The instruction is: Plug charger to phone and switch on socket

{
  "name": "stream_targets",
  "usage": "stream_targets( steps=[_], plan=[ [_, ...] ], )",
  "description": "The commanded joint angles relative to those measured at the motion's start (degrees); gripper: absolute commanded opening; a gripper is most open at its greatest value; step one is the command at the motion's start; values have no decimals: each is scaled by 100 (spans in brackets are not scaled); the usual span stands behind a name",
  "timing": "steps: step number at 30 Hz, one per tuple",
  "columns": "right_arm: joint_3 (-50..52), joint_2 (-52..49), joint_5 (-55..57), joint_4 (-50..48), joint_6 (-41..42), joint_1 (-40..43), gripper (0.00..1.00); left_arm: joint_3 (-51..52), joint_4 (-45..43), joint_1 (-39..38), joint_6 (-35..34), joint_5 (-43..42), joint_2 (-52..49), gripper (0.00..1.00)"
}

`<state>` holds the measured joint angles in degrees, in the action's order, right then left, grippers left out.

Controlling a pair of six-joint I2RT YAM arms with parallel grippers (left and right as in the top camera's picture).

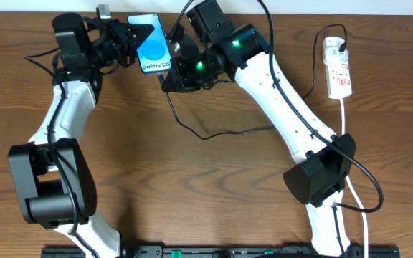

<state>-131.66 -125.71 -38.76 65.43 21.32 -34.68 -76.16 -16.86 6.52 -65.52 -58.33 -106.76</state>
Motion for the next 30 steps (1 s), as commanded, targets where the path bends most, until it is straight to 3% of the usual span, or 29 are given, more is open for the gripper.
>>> stream_targets(
  steps=[1,30],
  plan=[
    [-22,76,-22,42,94,20,1,-70,-55,-2,138,-122,35,7],
    [-22,55,-66,105,118,9,1,-70,-57,-2,177,-116,35,7]
  ],
)
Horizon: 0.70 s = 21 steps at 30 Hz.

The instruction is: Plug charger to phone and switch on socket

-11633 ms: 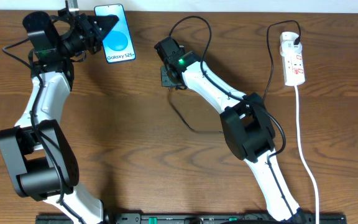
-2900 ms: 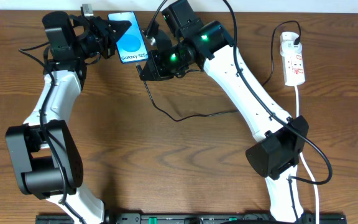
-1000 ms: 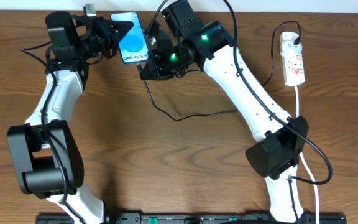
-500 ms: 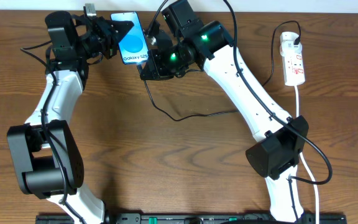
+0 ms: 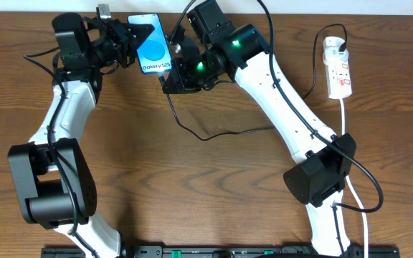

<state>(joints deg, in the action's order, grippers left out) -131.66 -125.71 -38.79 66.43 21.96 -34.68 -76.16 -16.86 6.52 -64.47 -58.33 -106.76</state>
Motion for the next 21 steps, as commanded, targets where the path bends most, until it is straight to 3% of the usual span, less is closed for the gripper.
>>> stream_targets(
  steps=[1,21],
  plan=[
    [-22,55,-63,4,55,9,1,-70,-57,-2,72,-116,35,7],
    [-22,55,-76,-68,76,-57,1,-70,-170,-2,72,-140,35,7]
  ],
)
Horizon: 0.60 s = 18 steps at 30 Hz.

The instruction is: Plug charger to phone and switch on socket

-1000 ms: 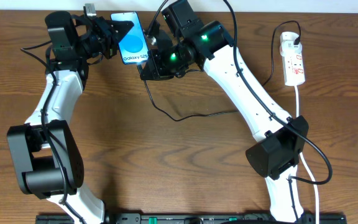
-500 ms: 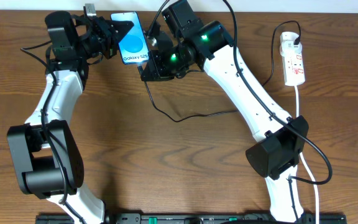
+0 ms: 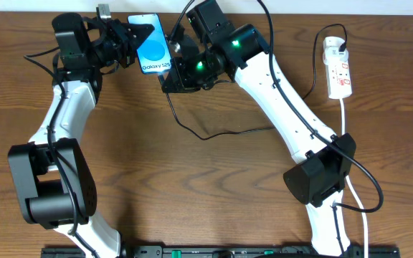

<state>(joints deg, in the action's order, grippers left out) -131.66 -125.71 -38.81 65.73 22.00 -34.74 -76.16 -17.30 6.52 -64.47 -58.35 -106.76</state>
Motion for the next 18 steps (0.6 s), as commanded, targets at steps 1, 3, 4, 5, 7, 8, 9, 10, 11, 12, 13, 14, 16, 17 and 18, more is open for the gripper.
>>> stream_targets(
  steps=[1,3,4,5,7,8,9,10,11,12,13,14,16,17,18],
  plan=[
    [-22,55,-74,2,72,-55,1,-70,-170,-2,59,-138,35,7],
    [-22,55,-72,0,72,-55,1,-70,-251,-2,9,-138,35,7],
    [-22,55,-72,0,72,-55,1,-70,-251,-2,9,-140,35,7],
    [-22,55,-72,2,72,-55,1,-70,-251,-2,9,-151,35,7],
    [-22,52,-72,0,72,-55,1,-70,-249,-2,9,-162,35,7],
    [-22,55,-72,0,72,-55,1,-70,-251,-2,9,-162,35,7],
    [-22,55,-72,-2,72,-55,1,-70,-251,-2,9,-162,35,7],
    [-22,52,-72,-2,72,-55,1,-70,-251,-2,7,-166,35,7],
    [-22,52,-72,0,72,-55,1,-70,-251,-2,7,-181,35,7],
    [-22,52,-72,0,72,-55,1,-70,-249,-2,7,-190,35,7],
    [-22,52,-72,0,72,-55,1,-70,-251,-2,7,-210,35,7],
    [-22,52,-72,-2,72,-55,1,-70,-251,-2,9,-227,35,7],
    [-22,52,-72,-15,72,-55,1,-70,-251,-2,9,-249,35,7],
    [-22,52,-72,-20,72,-55,1,-70,-251,-2,9,-262,35,7],
    [-22,52,-72,-22,72,-55,1,-70,-251,-2,11,-269,35,7]
  ],
)
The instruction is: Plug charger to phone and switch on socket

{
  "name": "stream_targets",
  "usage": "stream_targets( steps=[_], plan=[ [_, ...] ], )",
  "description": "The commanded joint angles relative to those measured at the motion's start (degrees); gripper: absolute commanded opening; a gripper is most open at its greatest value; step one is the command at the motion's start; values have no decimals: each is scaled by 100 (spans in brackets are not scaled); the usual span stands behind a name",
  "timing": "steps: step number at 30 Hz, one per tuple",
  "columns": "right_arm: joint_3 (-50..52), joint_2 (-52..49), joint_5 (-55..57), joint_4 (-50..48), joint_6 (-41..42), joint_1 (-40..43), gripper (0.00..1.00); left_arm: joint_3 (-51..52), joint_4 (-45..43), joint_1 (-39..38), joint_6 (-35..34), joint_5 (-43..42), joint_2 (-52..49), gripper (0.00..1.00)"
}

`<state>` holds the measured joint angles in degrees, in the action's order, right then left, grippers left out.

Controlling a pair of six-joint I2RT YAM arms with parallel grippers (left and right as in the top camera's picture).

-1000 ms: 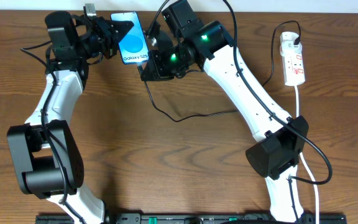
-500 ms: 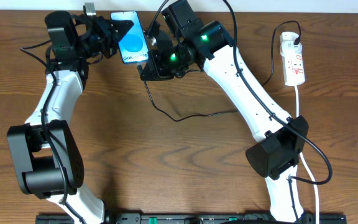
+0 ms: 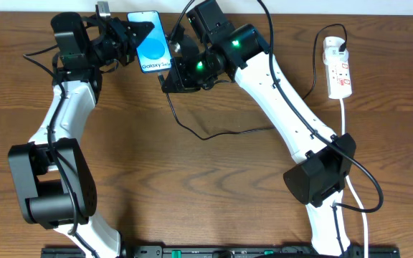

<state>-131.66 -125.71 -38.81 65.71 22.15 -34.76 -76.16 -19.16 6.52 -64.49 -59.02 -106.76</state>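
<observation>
A phone (image 3: pixel 151 43) with a lit blue screen lies at the far middle of the table. My left gripper (image 3: pixel 136 37) is against its left edge, fingers at the phone's side; whether they clamp it is unclear. My right gripper (image 3: pixel 169 77) sits at the phone's lower right corner, where the black charger cable (image 3: pixel 214 135) starts; the plug itself is hidden under the fingers. The cable loops across the table towards the white socket strip (image 3: pixel 338 68) at the far right, which has a black plug in its top outlet.
Both arm bases (image 3: pixel 192 251) stand at the near edge. The right arm's links (image 3: pixel 285 107) cross the table's right half. A white lead (image 3: pixel 357 186) runs from the socket strip down the right side. Brown wooden tabletop (image 3: pixel 192 193) lies in front.
The phone sits very slightly higher and more tilted at its top. Both grippers stay at the same places beside it.
At every earlier moment my left gripper was at the phone's left edge and my right gripper at its lower right corner with the cable end. The arms held nearly still; by now only the phone has shifted a touch.
</observation>
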Motion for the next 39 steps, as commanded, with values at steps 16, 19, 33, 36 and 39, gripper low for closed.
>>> stream_targets(
  steps=[16,19,33,36,39],
  plan=[
    [-22,52,-72,-83,79,-46,1,-70,-66,-2,15,-221,35,7],
    [-22,52,-63,-61,79,-46,1,-70,-66,-2,15,-221,35,7],
    [-22,52,-33,-39,103,63,1,-70,-66,-2,35,-289,35,7],
    [-22,52,-33,-46,103,66,1,-70,-66,-2,35,-289,35,7],
    [-22,52,-33,-85,125,66,1,-70,-66,-2,37,-289,35,7]
  ],
)
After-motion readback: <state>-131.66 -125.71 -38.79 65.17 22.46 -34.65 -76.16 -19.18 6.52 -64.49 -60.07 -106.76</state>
